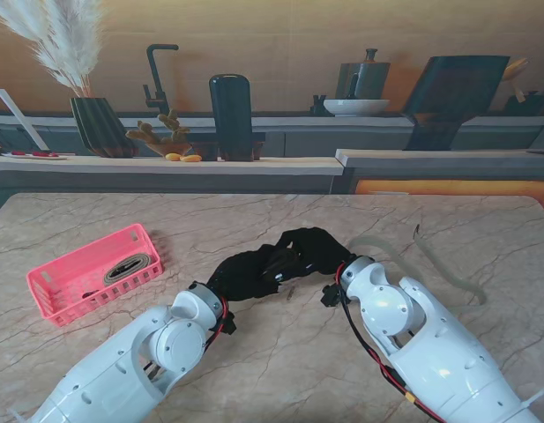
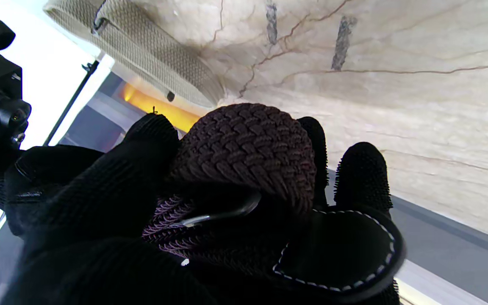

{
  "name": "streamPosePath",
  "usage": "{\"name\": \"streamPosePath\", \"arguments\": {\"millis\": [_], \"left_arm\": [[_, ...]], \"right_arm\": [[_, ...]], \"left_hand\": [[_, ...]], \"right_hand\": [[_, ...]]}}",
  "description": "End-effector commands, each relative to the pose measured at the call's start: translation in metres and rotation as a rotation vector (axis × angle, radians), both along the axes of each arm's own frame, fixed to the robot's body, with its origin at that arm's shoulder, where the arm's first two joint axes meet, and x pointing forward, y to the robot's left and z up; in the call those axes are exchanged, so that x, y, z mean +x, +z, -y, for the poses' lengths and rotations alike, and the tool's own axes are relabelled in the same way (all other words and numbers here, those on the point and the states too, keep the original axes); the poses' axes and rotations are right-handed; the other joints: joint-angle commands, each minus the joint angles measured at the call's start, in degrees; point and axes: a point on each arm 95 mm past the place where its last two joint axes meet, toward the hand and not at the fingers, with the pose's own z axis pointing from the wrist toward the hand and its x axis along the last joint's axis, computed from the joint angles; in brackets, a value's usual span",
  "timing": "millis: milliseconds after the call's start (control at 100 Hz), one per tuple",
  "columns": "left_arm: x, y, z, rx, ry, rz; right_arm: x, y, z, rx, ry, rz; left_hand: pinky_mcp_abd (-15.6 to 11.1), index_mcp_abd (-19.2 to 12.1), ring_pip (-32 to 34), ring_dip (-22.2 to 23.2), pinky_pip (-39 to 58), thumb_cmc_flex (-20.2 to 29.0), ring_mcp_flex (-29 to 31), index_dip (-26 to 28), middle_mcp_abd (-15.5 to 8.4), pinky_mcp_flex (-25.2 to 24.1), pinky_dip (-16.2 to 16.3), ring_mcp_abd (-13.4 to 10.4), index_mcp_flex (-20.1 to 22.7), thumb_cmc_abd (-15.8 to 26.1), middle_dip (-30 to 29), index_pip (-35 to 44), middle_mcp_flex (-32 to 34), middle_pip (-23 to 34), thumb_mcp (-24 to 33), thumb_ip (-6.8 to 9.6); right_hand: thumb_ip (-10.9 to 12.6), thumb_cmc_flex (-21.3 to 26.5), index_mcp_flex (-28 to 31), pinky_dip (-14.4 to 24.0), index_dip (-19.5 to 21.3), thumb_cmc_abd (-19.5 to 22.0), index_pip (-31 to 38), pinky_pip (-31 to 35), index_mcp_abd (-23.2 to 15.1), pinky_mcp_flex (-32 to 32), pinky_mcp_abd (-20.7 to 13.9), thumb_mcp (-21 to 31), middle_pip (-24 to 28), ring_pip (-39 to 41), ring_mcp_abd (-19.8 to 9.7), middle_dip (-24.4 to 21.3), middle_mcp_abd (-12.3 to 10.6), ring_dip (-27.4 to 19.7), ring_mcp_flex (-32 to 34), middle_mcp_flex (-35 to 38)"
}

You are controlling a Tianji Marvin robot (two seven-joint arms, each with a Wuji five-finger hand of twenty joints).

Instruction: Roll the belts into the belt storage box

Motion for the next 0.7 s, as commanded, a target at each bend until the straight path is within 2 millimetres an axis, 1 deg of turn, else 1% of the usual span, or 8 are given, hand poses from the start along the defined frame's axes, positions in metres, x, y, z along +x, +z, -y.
{"name": "streamPosePath", "arguments": {"millis": [0, 180, 320, 360, 390, 430, 520, 690], "left_arm": [[-0.007, -0.005, 0.012, -0.026, -0.016, -0.018], [-0.006, -0.004, 0.008, -0.030, -0.003, -0.010], [-0.008, 0.000, -0.001, -0.034, -0.001, -0.016], [-0.008, 0.002, -0.004, -0.034, 0.000, -0.022], [-0.009, 0.004, -0.008, -0.030, 0.000, -0.029], [-0.010, 0.007, -0.013, -0.022, 0.001, -0.037], [-0.011, 0.016, -0.027, 0.001, 0.015, -0.054], [-0.011, 0.036, -0.061, 0.108, 0.042, -0.039]], "right_arm": [[0.000, 0.006, -0.004, 0.023, -0.010, 0.010], [-0.005, 0.001, -0.001, 0.032, -0.028, -0.011], [-0.009, -0.002, 0.001, 0.042, -0.050, 0.010], [-0.010, -0.003, 0.001, 0.039, -0.052, 0.022], [-0.011, -0.003, 0.002, 0.034, -0.051, 0.031], [-0.013, -0.004, 0.004, 0.028, -0.055, 0.047], [-0.015, -0.002, 0.006, 0.031, -0.090, 0.102], [-0.018, 0.000, 0.009, 0.037, -0.126, 0.163]], "left_hand": [[0.98, -9.42, 4.73, 1.09, 4.00, 11.88, 3.68, 0.02, -2.36, 1.83, 1.05, -2.60, 6.43, 6.70, 1.35, 14.69, 5.70, 2.85, 1.54, -0.74], [1.31, -12.29, 9.70, 2.19, 7.69, 14.43, 8.91, 1.40, -0.46, 6.24, 1.59, -4.86, 13.65, 7.72, 2.31, 19.59, 8.81, 8.96, -1.02, -1.06], [0.98, -12.53, 11.90, 1.05, 9.61, 11.70, 12.09, 2.27, 0.04, 9.51, -0.70, -6.43, 16.38, 5.41, 1.30, 20.05, 11.00, 11.88, 3.68, -0.67], [1.04, -12.27, 12.01, 1.10, 9.69, 11.70, 12.18, 2.17, 0.11, 9.58, -0.76, -6.40, 16.74, 5.20, 1.33, 19.95, 11.17, 11.93, 3.89, -0.67], [1.07, -12.21, 12.04, 1.11, 9.72, 11.57, 12.29, 2.04, 0.16, 9.59, -0.82, -6.55, 17.01, 5.07, 1.32, 19.80, 11.25, 11.88, 4.03, -0.63], [1.08, -12.22, 11.97, 1.09, 9.74, 11.45, 12.32, 1.94, 0.10, 9.59, -0.87, -6.42, 17.20, 4.98, 1.29, 19.65, 11.29, 11.78, 4.20, -0.57], [1.06, -11.34, 11.39, 0.92, 9.81, 11.18, 12.58, 1.04, 0.42, 9.74, -1.14, -6.10, 18.24, 4.63, 0.74, 18.71, 11.74, 10.84, 4.49, -0.54], [0.76, -10.98, 11.06, 1.55, 10.90, 11.23, 13.56, -0.93, 0.63, 10.88, -1.14, -6.02, 19.57, 4.85, -0.44, 17.79, 12.24, 9.63, 2.88, -0.38]], "right_hand": [[4.62, 7.36, 7.01, 0.47, 2.94, 10.08, 12.61, 2.32, -4.75, 0.61, 0.43, 11.53, 2.02, 1.11, -0.74, -0.12, 1.36, 0.29, 2.47, 0.75], [5.40, 5.35, 3.99, -0.99, 4.16, 11.69, 10.94, 0.88, -6.23, -1.46, -0.77, 8.75, 0.21, -1.46, -0.73, -1.62, 0.17, -1.29, -0.27, -1.69], [5.20, 0.26, -3.48, -2.52, 4.06, 11.40, 5.64, -2.63, -4.54, -6.26, -0.71, 5.69, -3.69, -8.68, 0.99, -3.43, 0.30, -4.78, -7.26, -10.29], [5.69, -2.80, -4.78, -2.50, 8.18, 12.86, -2.22, -4.22, -3.37, -8.47, -0.73, 5.61, -5.54, -11.45, 1.72, -4.01, 0.41, -6.34, -10.34, -14.10], [8.47, -5.70, -6.38, -2.13, 14.38, 14.94, -10.35, -5.44, -2.49, -10.04, -0.95, 5.48, -7.11, -13.16, 2.14, -4.30, 0.34, -7.31, -12.97, -17.53], [9.14, -7.72, -9.87, -2.23, 15.61, 15.57, -13.37, -6.45, -2.36, -12.00, -1.06, 4.88, -8.74, -14.66, 2.81, -4.75, 0.40, -7.92, -15.93, -21.54], [9.29, -9.14, -14.05, -2.28, 15.74, 15.90, -14.89, -7.35, -2.07, -13.84, -1.24, 3.81, -9.92, -15.97, 3.17, -4.98, 0.74, -8.58, -18.84, -26.23], [9.63, -9.38, -13.39, -1.85, 16.63, 16.31, -14.08, -7.33, -2.52, -13.87, -1.27, 3.30, -8.83, -14.97, 3.03, -4.64, 0.98, -8.81, -18.89, -26.73]]}}
